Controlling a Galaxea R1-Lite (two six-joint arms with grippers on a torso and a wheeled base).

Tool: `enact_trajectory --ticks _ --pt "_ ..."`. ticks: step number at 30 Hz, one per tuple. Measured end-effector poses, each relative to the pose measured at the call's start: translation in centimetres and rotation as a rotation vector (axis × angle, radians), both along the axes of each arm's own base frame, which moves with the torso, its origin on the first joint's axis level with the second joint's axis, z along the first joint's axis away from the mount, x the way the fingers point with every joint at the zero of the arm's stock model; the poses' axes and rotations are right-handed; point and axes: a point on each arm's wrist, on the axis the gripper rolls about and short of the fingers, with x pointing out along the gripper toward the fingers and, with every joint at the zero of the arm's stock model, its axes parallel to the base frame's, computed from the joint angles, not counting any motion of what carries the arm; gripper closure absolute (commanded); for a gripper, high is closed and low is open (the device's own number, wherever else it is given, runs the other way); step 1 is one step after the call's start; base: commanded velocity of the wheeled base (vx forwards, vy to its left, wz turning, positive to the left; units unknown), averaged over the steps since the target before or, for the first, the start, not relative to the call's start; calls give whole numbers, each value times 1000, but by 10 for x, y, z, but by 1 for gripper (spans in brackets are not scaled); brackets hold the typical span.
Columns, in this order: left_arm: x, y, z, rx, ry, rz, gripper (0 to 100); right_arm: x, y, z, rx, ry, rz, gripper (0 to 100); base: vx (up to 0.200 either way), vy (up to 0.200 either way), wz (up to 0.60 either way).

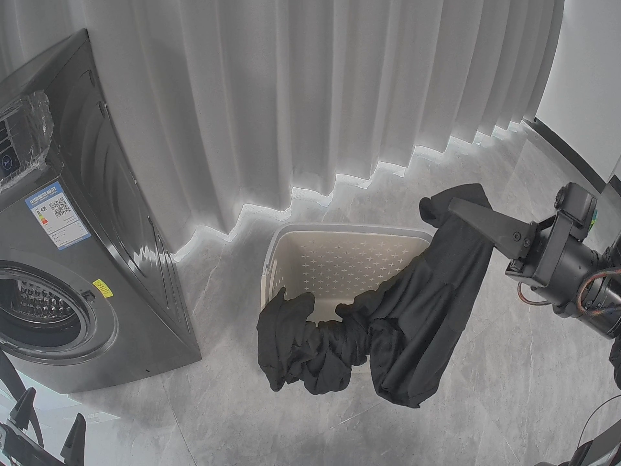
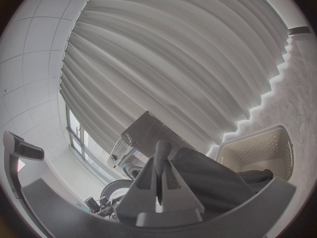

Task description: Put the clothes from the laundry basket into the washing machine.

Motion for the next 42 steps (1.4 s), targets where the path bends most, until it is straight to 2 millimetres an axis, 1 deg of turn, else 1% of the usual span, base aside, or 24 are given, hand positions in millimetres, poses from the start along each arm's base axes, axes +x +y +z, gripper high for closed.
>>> enact_trajectory --ticks 8,17,26,36,42 --pt "0 0 0 -1 0 -1 0 -2 1 -2 -22 -9 94 100 -200 0 0" --pt "0 0 0 1 0 -1 0 -2 -2 -5 -37 -8 105 100 0 0 0" --pt "0 0 0 2 0 -1 0 4 -4 3 -20 -28 86 100 0 0 0" --pt "0 0 0 3 0 0 0 3 -2 3 -20 -33 102 100 -200 0 0" --pt "0 0 0 5 0 0 0 -1 3 3 -20 -35 132 100 0 0 0"
